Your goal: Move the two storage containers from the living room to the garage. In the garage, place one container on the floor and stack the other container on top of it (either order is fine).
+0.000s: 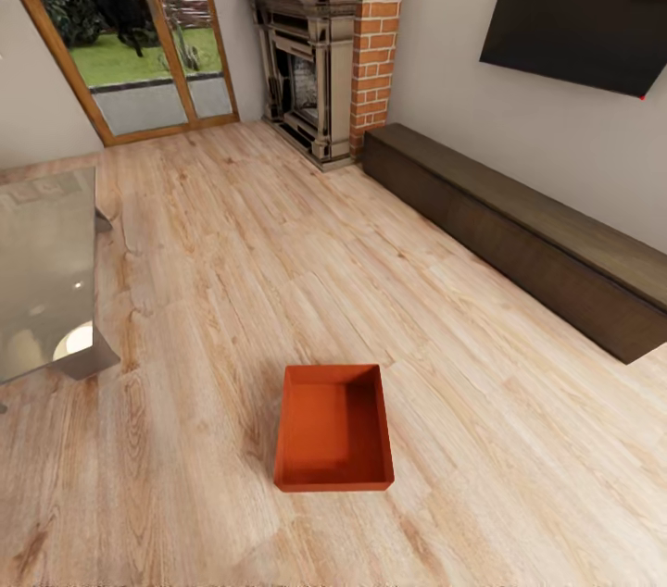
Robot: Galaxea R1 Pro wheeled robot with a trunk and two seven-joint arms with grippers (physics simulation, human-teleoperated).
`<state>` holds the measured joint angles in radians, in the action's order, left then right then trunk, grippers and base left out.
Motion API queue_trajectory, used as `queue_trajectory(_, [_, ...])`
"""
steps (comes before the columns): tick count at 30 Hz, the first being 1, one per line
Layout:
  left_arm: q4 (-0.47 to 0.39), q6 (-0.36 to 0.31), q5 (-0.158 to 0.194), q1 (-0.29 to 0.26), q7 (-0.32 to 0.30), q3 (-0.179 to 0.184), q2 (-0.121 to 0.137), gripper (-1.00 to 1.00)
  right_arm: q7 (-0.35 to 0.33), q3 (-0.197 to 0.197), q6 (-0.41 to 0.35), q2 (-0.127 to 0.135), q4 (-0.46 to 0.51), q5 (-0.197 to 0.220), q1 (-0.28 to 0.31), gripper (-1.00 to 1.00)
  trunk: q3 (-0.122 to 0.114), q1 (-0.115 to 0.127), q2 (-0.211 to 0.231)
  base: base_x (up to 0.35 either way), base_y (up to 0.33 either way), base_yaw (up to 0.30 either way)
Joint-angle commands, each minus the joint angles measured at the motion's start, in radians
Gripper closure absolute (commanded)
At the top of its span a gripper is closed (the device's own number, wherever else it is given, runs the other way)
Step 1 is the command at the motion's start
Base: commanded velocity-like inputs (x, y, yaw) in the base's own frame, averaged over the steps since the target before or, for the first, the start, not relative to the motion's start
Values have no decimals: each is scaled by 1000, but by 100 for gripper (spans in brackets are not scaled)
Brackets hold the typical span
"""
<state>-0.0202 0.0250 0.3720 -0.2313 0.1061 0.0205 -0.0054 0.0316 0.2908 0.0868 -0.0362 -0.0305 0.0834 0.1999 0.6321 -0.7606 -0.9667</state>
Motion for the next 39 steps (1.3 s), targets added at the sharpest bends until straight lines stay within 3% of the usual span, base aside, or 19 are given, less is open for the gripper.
queue_trajectory(1, [0,3,5,0,3,3,0,-100,2,8,4,-1,-3,9,1,-100,2,0,-1,0,0,0])
queue_trajectory(39, [0,3,5,0,3,3,-1,-100,2,8,-13,-4,-3,9,1,-100,62,0,-1,0,0,0])
